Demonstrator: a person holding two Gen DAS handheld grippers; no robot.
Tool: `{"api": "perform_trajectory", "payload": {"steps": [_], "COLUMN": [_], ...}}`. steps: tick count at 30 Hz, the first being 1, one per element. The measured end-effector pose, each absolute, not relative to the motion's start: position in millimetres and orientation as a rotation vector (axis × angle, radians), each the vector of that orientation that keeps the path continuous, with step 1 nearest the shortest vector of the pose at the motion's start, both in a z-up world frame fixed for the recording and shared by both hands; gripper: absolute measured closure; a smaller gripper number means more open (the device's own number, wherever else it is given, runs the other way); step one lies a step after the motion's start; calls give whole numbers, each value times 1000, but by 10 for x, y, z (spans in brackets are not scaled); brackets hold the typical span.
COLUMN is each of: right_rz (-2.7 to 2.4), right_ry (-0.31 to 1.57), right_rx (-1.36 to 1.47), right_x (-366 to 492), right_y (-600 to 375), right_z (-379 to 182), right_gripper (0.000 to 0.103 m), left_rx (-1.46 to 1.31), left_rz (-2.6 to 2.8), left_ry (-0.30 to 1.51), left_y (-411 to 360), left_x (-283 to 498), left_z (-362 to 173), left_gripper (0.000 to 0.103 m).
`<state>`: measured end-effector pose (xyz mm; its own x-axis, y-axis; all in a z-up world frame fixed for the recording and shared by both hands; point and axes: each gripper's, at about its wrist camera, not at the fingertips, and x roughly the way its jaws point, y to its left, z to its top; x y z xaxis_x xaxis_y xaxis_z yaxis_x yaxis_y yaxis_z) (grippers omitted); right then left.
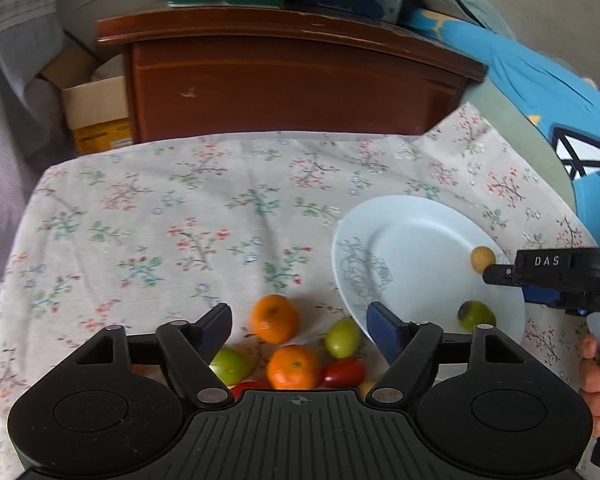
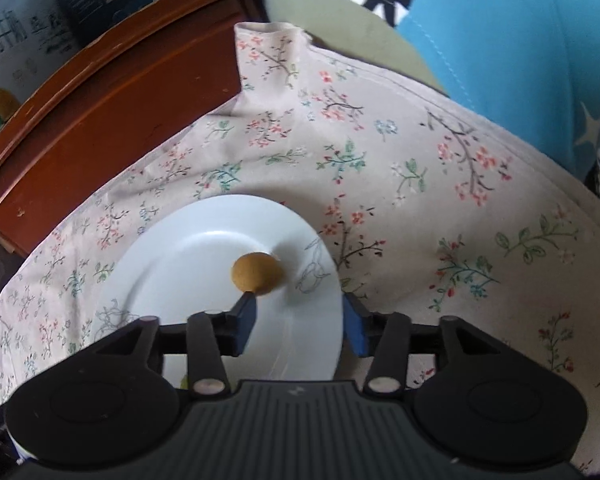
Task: Organize fruits
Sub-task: 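Move both open tools back over the fruit pile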
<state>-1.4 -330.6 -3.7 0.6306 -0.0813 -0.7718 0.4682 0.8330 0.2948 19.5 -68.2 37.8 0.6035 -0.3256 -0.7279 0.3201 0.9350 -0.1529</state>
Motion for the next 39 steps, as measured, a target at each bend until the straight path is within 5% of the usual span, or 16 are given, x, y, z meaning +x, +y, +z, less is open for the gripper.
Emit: {"api": "perform_trajectory", "payload": {"steps": [19, 39], "right_rz": [-256, -196], "right_ry": [834, 774], "right_rx": [452, 389], "right_x": [60, -150], "right_y": [-3105, -2769], "right_z": [-63, 264], "right_gripper": [53, 50], "left_rx": [143, 79], "left_rz": [-319, -313], "left_ry": [899, 978], "left_y": [-167, 167], "left_x": [198, 173], "left_z": [665, 326], "left_gripper": [21, 21]}}
